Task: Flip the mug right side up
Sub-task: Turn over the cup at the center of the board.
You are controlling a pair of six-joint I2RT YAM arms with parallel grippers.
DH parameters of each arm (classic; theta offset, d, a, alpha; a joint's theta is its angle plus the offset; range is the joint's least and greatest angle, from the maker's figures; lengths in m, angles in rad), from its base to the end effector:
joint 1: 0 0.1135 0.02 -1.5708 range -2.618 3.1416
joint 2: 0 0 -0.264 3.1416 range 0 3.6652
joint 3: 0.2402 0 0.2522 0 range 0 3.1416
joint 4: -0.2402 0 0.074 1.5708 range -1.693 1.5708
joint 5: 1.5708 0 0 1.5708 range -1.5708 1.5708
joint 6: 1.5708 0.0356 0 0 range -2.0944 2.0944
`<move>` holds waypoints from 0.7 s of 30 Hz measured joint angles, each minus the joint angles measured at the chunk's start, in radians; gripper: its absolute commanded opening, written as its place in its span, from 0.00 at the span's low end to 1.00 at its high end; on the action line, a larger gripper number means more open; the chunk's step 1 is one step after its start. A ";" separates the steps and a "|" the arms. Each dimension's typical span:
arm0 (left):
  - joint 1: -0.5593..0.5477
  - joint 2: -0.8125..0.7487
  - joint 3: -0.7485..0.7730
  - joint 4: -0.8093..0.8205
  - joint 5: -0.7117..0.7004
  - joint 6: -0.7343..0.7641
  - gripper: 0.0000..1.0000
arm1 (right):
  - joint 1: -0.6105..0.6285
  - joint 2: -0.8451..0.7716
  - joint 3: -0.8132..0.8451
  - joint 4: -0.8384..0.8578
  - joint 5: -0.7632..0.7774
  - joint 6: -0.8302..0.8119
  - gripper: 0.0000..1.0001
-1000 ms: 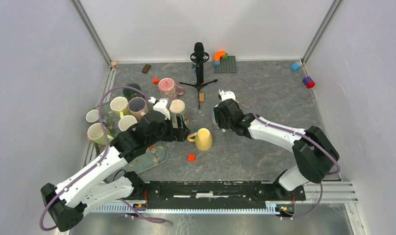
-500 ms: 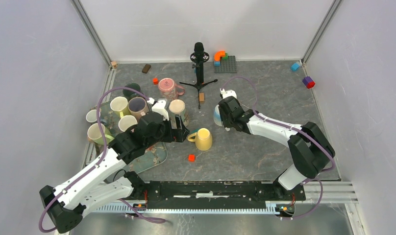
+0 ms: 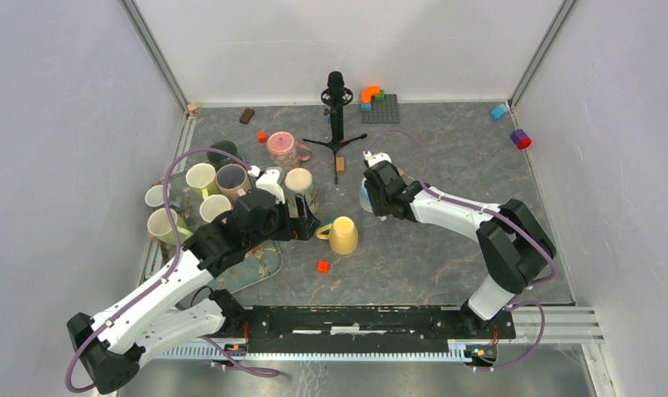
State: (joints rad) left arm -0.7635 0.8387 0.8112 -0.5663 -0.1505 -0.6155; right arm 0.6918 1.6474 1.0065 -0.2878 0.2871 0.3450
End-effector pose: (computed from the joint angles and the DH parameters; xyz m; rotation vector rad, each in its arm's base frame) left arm 0.1341 -0.1210 0.3020 0.0756 2.2246 -0.6226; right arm 0.2661 0.2073 0.1917 -0.3062 2.4298 0.0959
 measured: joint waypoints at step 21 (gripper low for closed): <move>0.000 0.000 -0.001 0.006 0.009 -0.012 1.00 | 0.000 -0.017 0.039 -0.077 -0.014 -0.035 0.00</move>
State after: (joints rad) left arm -0.7635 0.8387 0.8101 -0.5598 -0.1413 -0.6277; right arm 0.6918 1.6306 1.0451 -0.3653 0.2733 0.3099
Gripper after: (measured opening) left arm 0.994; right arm 0.217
